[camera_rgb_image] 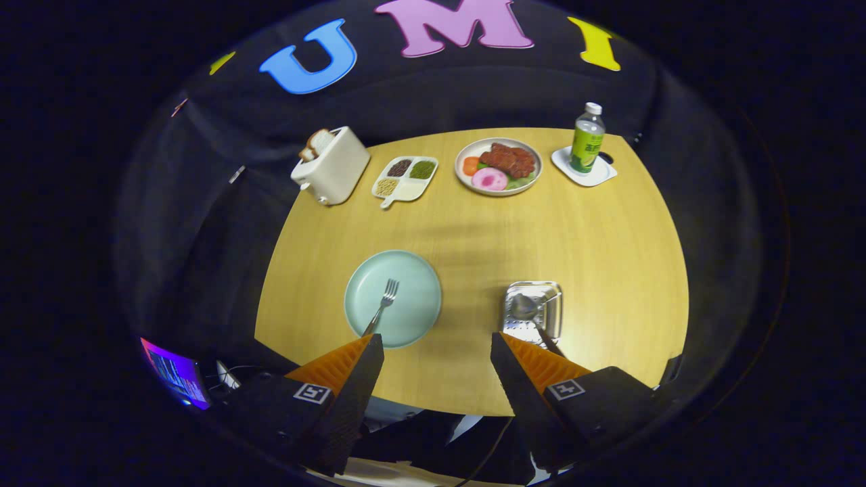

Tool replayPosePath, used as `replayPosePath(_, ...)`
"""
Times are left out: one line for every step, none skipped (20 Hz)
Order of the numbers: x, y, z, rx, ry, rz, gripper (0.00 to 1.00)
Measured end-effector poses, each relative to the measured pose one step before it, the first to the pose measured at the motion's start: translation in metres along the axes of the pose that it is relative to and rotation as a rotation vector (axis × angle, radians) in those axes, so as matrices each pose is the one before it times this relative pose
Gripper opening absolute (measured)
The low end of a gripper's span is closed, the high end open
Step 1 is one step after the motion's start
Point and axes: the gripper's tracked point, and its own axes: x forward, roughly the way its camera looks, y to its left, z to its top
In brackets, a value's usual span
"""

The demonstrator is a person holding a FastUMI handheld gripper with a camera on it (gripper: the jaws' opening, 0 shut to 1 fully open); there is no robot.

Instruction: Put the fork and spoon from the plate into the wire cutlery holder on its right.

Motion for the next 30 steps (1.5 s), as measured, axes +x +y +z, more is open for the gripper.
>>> replayPosePath(0.01387,0.01409,-0.00868,-0.01135,0.02759,0.01224,0.99)
replayPosePath(0.01362,0.01521,-0.00765,-0.00225,0.02222,0.01561,0.99)
replayPosePath(0.01536,0.01143,-0.00753,0.01068,0.02596,0.00291,0.99)
replayPosePath(0.01664,0.01187,-0.00891,0.02197,0.03483,0.00414,0.99)
replayPosePath(0.0182,0.01564,-0.00446,0.02065,0.02509,0.01449,0.99)
replayPosePath(0.01457,0.00916,-0.00275,0.00979,0.01746,0.00486,0.99)
replayPosePath(0.01454,0.00515,-0.00015,0.00667,0.01227,-0.00265,0.99)
replayPosePath(0.01718,0.00321,0.00096,0.00797,0.00683,-0.01499,0.99)
replayPosePath(0.01454,0.00104,-0.00014,0.01163,0.00647,-0.01836,0.99)
replayPosePath(0.01505,0.00075,0.00128,0.01741,0.00654,-0.01253,0.99)
replayPosePath(0.01375,-0.00146,0.00034,0.02133,0.00531,-0.01818,0.99)
replayPosePath(0.01115,-0.00247,0.00002,0.02562,0.00636,-0.01929,0.99)
replayPosePath(0.00928,-0.00199,0.00069,0.0233,0.00651,-0.01781,1.0)
replayPosePath(0.00805,-0.00355,0.00129,0.01005,0.00657,-0.02197,0.99)
replayPosePath(0.00579,-0.002,0.00097,0.00508,0.00722,-0.01905,0.99)
replayPosePath(0.00431,-0.00107,0.00139,0.00224,0.00296,-0.01362,1.0)
replayPosePath(0.00324,0.00129,0.00199,0.00143,0.00068,-0.00524,1.0)
replayPosePath(0.00375,0.00179,0.00059,-0.00345,0.0037,-0.00707,0.99)
replayPosePath(0.00511,0.00004,-0.00065,-0.00747,0.01008,-0.00989,0.99)
replayPosePath(0.00399,0.00168,-0.00148,-0.00716,0.01084,-0.00787,0.99)
replayPosePath(0.00336,0.0016,-0.00164,-0.00617,0.00802,-0.00667,0.99)
replayPosePath(0.0028,0.00243,-0.00317,-0.0046,0.00735,-0.00665,0.98)
replayPosePath(0.00167,0.00164,-0.00154,-0.00211,0.00692,-0.00288,0.96)
replayPosePath(0.00267,0.00047,-0.00058,-0.00204,0.00339,-0.00614,0.9)
replayPosePath(0.0026,-0.00222,0.00187,-0.00662,0.00559,-0.0148,0.87)
replayPosePath(0.00005,-0.00158,0.00249,-0.00252,-0.0071,-0.00944,0.83)
replayPosePath(0.00148,0.00137,0.00134,-0.00477,-0.00381,0.00322,0.8)
replayPosePath(0.00031,-0.00549,-0.00045,-0.00835,0.00414,-0.01827,0.71)
replayPosePath(0.00045,-0.0005,0.00069,0.00076,0.00097,-0.00127,0.65)
replayPosePath(-0.00255,-0.00213,-0.00047,-0.0057,0.00541,-0.00308,0.53)
